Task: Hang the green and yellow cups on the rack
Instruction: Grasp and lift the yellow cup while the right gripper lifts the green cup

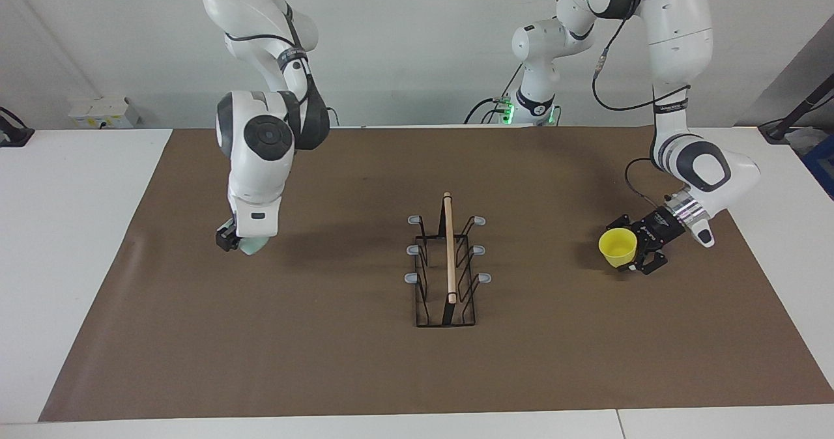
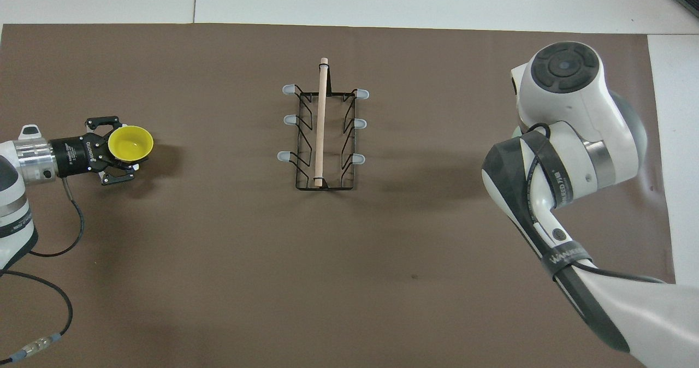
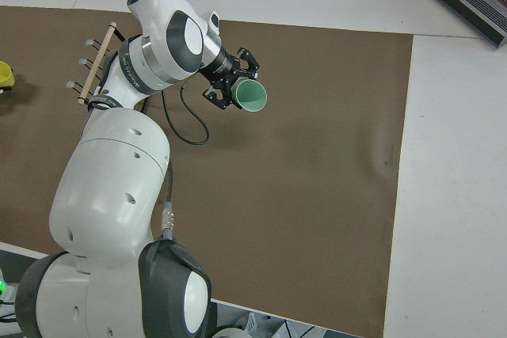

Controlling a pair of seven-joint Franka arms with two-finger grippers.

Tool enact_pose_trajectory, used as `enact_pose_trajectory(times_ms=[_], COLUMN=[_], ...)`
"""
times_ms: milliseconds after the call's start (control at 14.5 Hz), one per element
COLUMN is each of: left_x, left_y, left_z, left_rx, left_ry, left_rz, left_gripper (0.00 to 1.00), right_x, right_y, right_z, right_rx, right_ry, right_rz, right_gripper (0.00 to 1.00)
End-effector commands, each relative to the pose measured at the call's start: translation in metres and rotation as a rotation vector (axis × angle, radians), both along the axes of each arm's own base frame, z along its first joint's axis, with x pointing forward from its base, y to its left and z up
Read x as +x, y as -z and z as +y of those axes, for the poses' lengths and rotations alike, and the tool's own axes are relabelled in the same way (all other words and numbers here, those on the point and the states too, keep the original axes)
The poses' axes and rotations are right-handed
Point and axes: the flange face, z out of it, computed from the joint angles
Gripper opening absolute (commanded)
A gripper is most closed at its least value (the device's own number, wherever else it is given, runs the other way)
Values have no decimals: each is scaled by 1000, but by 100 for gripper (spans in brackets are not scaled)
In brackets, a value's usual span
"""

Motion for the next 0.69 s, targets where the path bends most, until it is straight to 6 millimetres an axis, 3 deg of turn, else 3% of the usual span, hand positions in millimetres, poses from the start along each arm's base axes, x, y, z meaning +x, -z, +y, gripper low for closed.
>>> enact_pose_trajectory(times_ms=[0,206,344,482,550,619], left_x=[0,7,23,31,31,30], left_y=[-39,-63,-94,-123,-136,-146], left_z=[-1,-5,-37,-70,-73,-91], left_rx=[18,69,205,330,387,443], left_ry=[-4,35,190,198,197,260], left_rz=[-70,-110,-155,-153,-163,-183], left_gripper=[0,0,0,0,0,0], right_x=[1,3,1,0,-2,-6], right_y=[-15,-37,-47,-52,-50,-49], right_z=[9,21,36,45,47,48], right_rx=[186,416,553,676,750,828], right_ry=[51,133,161,144,106,72], right_rz=[-67,-134,-165,-195,-203,-220], right_gripper=[0,0,0,0,0,0])
